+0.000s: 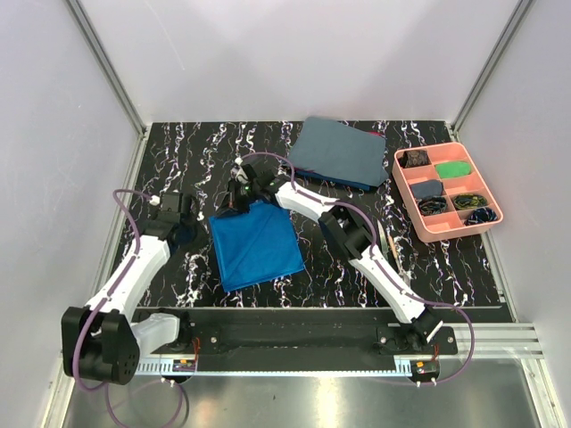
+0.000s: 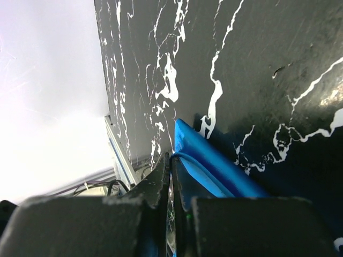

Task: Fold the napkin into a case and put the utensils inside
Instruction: Fold the top corner of the square-folded napkin at the center of the board.

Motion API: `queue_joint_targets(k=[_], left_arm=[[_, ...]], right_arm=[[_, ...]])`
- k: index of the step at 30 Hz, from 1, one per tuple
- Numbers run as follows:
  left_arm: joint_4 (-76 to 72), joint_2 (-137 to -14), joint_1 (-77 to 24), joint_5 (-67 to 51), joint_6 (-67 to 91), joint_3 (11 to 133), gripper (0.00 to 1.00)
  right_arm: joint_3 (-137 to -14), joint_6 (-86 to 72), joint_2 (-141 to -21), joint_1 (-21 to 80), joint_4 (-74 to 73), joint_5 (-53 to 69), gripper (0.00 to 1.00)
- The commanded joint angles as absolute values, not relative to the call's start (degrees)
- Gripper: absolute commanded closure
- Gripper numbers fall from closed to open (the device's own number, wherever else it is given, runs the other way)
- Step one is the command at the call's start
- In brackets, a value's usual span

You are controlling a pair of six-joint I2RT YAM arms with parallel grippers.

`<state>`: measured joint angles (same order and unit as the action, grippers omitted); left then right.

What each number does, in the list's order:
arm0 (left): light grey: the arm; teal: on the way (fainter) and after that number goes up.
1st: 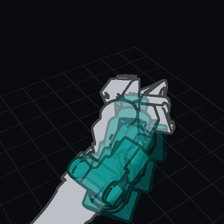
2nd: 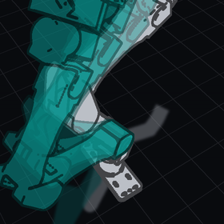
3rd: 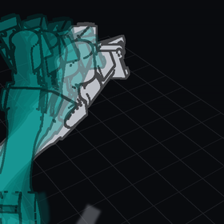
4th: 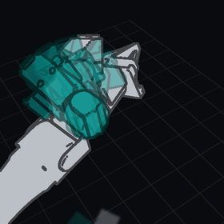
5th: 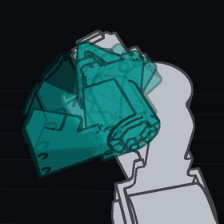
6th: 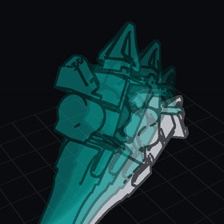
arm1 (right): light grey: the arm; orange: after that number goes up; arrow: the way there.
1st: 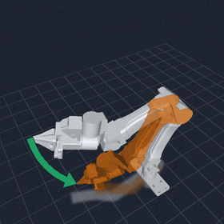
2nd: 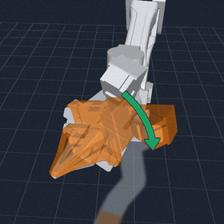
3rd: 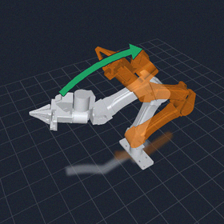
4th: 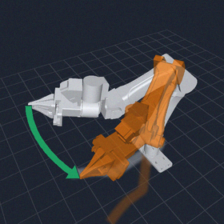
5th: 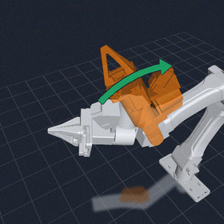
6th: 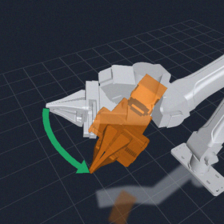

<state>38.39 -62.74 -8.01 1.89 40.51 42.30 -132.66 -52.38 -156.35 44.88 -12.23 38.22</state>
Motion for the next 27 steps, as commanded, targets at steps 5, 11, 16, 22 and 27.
queue_joint_targets(k=[5, 11, 16, 22, 27], left_arm=[[35.0, -67.3, -6.8, 0.4, 38.8, 46.2, 0.83], [34.0, -69.7, -5.0, -3.5, 38.6, 48.5, 0.82], [32.4, -71.8, -4.0, -6.3, 39.0, 49.8, 0.82], [26.4, -78.6, -4.0, -11.9, 40.0, 50.4, 0.82], [21.6, -87.7, -3.3, -13.9, 41.9, 52.9, 0.86]], right_arm=[[-137.3, -52.6, -157.3, 45.1, -12.7, 39.6, 0.81], [-138.2, -51.0, -155.5, 44.5, -15.2, 40.3, 0.65], [-139.0, -49.7, -152.4, 43.5, -17.1, 41.7, 0.62], [-133.7, -43.8, -143.0, 39.6, -22.8, 40.4, 0.61], [-116.2, -39.0, -133.3, 35.2, -19.8, 40.6, 0.62]])
